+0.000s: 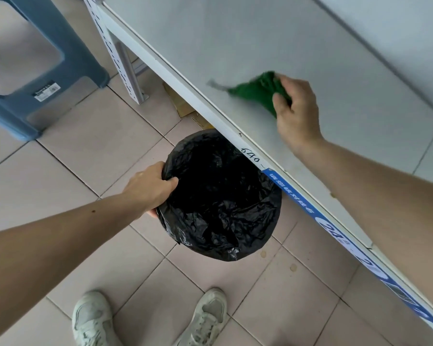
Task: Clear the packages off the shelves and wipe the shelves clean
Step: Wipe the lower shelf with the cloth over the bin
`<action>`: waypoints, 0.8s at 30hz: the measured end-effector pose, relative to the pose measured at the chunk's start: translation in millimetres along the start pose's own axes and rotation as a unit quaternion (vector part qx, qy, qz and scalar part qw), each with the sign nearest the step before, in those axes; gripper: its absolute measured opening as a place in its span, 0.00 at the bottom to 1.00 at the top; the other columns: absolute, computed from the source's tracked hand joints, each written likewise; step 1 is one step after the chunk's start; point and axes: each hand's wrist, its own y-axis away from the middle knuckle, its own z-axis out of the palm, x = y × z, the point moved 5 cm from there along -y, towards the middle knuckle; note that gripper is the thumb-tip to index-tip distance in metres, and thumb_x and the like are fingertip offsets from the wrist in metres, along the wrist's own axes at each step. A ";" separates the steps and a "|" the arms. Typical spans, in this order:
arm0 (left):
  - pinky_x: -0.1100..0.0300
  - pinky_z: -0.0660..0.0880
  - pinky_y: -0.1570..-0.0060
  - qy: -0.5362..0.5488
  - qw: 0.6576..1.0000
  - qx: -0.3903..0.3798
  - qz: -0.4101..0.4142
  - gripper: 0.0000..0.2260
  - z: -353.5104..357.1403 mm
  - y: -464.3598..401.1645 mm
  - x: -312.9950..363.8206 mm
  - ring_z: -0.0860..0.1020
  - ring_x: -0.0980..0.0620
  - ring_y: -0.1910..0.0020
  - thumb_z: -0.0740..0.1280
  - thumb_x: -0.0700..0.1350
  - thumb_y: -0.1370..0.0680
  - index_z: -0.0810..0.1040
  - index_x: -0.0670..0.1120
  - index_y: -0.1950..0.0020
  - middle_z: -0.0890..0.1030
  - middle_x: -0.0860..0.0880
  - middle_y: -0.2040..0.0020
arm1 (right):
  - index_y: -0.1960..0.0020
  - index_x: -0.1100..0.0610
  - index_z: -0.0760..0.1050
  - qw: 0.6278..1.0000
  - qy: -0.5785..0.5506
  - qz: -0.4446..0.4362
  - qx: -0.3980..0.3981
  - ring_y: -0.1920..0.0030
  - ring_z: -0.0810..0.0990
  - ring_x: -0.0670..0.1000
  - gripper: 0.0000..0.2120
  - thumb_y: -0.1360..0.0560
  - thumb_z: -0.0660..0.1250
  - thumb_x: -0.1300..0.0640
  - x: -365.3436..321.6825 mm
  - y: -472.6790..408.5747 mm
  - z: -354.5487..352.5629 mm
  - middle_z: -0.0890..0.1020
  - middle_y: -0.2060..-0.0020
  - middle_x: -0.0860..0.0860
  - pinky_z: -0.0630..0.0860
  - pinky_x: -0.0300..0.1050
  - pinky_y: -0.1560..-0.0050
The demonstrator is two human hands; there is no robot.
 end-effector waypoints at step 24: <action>0.64 0.72 0.76 -0.058 0.997 -0.037 0.044 0.09 26.8 22.4 10.0 0.81 0.50 0.59 0.63 0.49 0.20 0.75 0.52 0.41 0.81 0.47 0.48 | 0.32 0.57 0.76 1.000 0.002 0.019 0.004 0.44 0.71 0.52 0.18 0.21 0.63 0.65 12.4 150.5 -40.3 0.79 0.42 0.51 0.60 0.23 0.41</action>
